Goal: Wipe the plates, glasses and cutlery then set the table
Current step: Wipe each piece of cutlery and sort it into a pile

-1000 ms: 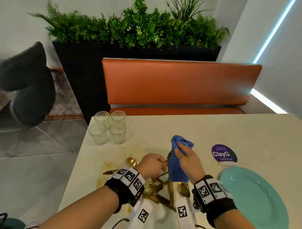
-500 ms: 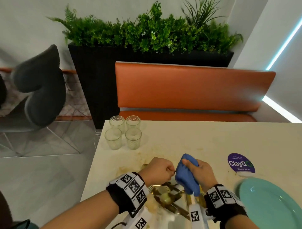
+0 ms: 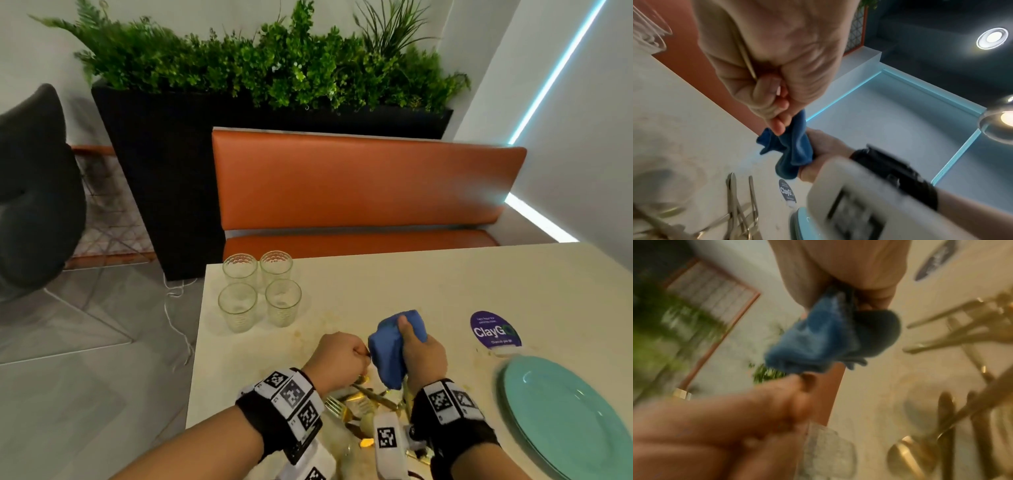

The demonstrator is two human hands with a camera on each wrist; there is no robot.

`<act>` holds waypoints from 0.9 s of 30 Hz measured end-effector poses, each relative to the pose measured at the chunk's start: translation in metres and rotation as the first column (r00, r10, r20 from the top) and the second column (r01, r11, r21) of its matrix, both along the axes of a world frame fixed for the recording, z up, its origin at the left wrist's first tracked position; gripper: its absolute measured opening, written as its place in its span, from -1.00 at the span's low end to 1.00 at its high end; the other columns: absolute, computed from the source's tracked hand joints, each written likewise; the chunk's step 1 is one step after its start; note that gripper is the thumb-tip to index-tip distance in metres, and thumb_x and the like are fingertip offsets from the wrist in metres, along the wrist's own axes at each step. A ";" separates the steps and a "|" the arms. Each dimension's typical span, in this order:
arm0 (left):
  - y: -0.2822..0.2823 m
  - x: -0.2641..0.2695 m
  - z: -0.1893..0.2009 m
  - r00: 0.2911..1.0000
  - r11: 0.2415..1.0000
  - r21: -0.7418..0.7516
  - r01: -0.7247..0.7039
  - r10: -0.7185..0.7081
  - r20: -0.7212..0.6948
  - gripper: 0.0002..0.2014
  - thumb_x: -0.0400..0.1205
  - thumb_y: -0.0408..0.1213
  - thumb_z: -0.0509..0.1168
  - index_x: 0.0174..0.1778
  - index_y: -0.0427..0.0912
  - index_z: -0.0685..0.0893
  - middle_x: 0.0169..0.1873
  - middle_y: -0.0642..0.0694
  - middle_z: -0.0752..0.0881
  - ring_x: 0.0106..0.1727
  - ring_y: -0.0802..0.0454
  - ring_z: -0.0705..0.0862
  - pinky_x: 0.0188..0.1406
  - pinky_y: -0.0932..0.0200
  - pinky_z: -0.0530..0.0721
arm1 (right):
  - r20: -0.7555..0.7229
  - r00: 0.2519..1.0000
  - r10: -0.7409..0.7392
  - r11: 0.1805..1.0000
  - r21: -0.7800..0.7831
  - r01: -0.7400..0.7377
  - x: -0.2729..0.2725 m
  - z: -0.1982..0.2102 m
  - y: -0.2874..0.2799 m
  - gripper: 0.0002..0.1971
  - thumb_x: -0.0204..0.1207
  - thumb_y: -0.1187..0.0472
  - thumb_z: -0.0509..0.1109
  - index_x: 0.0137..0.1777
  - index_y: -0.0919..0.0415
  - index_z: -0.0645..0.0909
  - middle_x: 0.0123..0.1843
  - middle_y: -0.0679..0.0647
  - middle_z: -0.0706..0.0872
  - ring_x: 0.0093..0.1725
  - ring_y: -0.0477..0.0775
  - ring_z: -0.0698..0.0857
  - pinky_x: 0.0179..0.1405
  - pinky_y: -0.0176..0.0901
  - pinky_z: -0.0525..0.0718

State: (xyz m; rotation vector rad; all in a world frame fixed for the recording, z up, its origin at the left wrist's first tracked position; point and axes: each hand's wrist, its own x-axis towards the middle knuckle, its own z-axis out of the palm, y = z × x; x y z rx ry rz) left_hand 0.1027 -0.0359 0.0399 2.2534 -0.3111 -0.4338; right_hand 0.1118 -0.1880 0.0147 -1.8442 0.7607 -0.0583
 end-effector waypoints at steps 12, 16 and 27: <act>-0.015 -0.001 -0.011 0.870 0.913 -0.329 -0.241 0.053 -0.491 -0.80 0.70 -0.39 0.16 0.14 -0.35 0.64 -0.29 -0.06 0.69 -0.44 0.20 0.58 -0.53 0.44 0.51 | 0.121 0.993 -0.019 0.997 0.080 0.009 0.032 0.025 -0.033 -0.81 0.45 0.15 0.47 -0.10 0.25 0.57 0.03 0.33 0.71 -0.01 0.27 0.66 0.12 0.22 0.66; -0.015 0.013 -0.003 0.870 0.890 -0.350 -0.294 0.098 -0.483 -0.81 0.71 -0.42 0.16 0.04 -0.38 0.67 -0.35 -0.04 0.68 -0.55 0.27 0.55 -0.56 0.47 0.48 | 0.198 0.979 -0.042 0.994 0.110 0.021 0.042 0.032 -0.048 -0.81 0.50 0.09 0.42 -0.16 0.22 0.60 0.06 0.39 0.72 -0.03 0.26 0.66 0.08 0.20 0.65; -0.046 0.031 -0.010 0.885 0.877 -0.296 -0.378 0.249 -0.393 -0.72 0.65 -0.48 0.17 -0.35 -0.18 0.64 -0.47 -0.07 0.63 -0.63 0.27 0.53 -0.50 0.40 0.49 | 0.085 0.994 0.070 0.810 0.577 -0.107 0.042 0.007 -0.045 -0.46 0.57 -0.13 0.18 0.17 0.40 0.57 0.12 0.34 0.72 0.08 0.26 0.71 0.03 0.06 0.68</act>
